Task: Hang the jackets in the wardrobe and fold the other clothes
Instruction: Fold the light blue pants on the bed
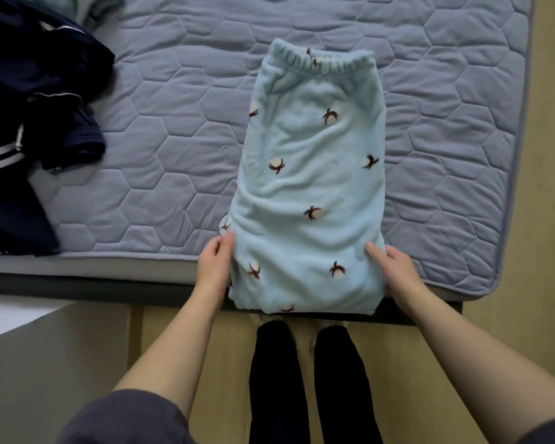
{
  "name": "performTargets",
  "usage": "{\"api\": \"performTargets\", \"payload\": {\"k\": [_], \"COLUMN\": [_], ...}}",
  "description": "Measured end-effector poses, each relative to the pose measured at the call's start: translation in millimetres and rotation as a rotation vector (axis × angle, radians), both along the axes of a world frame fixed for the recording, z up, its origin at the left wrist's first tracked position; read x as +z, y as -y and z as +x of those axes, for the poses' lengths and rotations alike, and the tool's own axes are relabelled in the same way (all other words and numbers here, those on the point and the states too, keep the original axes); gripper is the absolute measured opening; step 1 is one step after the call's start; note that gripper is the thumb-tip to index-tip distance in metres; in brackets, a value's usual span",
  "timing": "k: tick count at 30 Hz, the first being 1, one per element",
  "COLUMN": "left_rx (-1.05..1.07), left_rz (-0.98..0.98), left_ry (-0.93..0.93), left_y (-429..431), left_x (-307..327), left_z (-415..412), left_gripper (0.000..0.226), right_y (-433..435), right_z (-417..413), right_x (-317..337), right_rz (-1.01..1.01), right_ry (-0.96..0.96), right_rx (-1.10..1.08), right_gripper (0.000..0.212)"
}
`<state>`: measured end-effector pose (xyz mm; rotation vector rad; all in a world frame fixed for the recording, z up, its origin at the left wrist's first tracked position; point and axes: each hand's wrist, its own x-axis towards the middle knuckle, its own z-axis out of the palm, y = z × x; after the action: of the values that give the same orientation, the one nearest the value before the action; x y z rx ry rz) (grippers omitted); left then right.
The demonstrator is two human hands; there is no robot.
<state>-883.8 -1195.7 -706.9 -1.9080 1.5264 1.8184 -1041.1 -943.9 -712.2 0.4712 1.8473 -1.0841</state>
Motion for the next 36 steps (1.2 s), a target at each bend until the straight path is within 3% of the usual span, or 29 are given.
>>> {"api": "performTargets", "payload": {"k": [2,4,6,9,11,15,19,21,23,25,27,30,32,36], "left_rx": [-0.1,-0.003,0.066,0.173,0.138,-0.023,0.126,-0.029,-0.208,-0.241,-0.107,0.18,0.257,0.194], "left_rz": [-0.175,-0.26,-0.205,-0.006,-0.01,-0.28,-0.084,-0.042,0.023,0.108,0.233,0.384,0.364,0.367], "left_ry": [0.038,0.151,0.22,0.107,0.072,0.264,0.139,0.06,0.074,0.145,0.135,0.05,0.09,0.207], "left_y": [-3,2,8,12,11,7,1,-9,-23,-38,-48,-54,-54,-46], "left_x": [-5,-14,-19,-17,-14,-17,-10,0,5,2,-1,-10,-15,-6], "left_z": [4,8,7,-4,-6,-4,0,19,46,65,63,41,33,49], "left_gripper": [0.016,0.02,0.022,0.019,0.021,0.032,0.031,0.022,0.04,0.055,0.053,0.037,0.034,0.034], "right_y": [3,1,-1,3,9,13,5,-10,-28,-41,-42,-33,-26,-32], "right_z": [-3,-6,-7,-10,-12,-10,2,12,26,42,52,54,50,48], "right_x": [-2,-6,-7,-6,-4,-11,-7,0,3,2,0,-9,-12,6], "right_rz": [0.018,0.098,0.14,0.109,0.088,0.28,0.216,0.152,0.123,0.09,0.042,0.005,0.016,0.076], "right_ry": [-0.035,-0.043,0.025,0.093,0.011,-0.247,-0.13,-0.066,-0.027,0.069,0.17,0.251,0.268,0.256], "right_rx": [-0.017,-0.073,-0.106,-0.106,-0.062,0.05,-0.006,0.012,0.067,0.059,0.014,-0.112,-0.166,-0.103], "right_gripper": [0.014,0.017,0.019,0.022,0.026,0.044,0.047,0.039,0.024,0.037,0.057,0.065,0.061,0.036]}}
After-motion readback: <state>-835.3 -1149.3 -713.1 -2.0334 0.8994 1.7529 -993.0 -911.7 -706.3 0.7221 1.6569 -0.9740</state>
